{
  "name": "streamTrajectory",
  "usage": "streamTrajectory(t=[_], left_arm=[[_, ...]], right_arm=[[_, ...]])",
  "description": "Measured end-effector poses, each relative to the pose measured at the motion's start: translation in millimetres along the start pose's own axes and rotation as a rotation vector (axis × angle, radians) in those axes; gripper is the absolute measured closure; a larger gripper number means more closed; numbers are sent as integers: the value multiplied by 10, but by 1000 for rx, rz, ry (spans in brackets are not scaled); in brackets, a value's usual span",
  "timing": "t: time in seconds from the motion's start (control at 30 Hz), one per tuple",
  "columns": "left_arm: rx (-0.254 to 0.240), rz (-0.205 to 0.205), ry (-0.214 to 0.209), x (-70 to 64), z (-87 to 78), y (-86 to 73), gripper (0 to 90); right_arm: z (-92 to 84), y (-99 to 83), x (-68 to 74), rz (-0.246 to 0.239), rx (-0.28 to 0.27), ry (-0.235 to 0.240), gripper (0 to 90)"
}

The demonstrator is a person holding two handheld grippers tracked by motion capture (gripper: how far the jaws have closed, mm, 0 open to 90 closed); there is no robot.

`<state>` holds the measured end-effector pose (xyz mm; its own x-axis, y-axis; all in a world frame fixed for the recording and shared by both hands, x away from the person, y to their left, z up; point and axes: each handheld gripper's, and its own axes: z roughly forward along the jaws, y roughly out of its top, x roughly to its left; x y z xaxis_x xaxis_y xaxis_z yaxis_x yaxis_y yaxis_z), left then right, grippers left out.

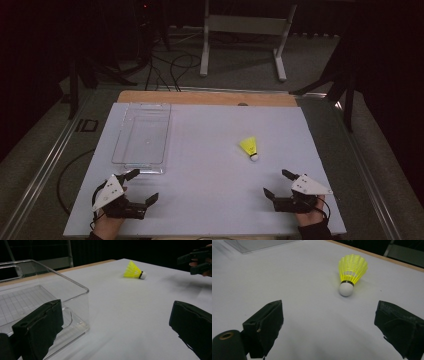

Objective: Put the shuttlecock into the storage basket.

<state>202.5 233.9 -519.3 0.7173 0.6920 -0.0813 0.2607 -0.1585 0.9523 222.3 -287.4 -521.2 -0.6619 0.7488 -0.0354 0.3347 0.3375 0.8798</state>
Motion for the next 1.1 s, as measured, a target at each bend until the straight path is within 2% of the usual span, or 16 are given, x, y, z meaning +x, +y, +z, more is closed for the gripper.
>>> streamTrajectory(t=[0.43, 0.83, 0.93, 1.03, 1.1], left_arm=[[2, 0, -9, 3, 13, -3, 0], [2, 2, -15, -2, 1, -7, 0], [5, 2, -16, -6, 8, -8, 0], [4, 10, -20, -17, 2, -4, 0], [4, 9, -19, -15, 4, -4, 0]], right_arm=[[1, 31, 39, 11, 46, 46, 87], [-9, 112, 123, -57, 55, 33, 77], [-4, 122, 131, -56, 70, 48, 77], [-13, 135, 120, -25, 82, 63, 78], [-28, 153, 105, -18, 73, 45, 78]])
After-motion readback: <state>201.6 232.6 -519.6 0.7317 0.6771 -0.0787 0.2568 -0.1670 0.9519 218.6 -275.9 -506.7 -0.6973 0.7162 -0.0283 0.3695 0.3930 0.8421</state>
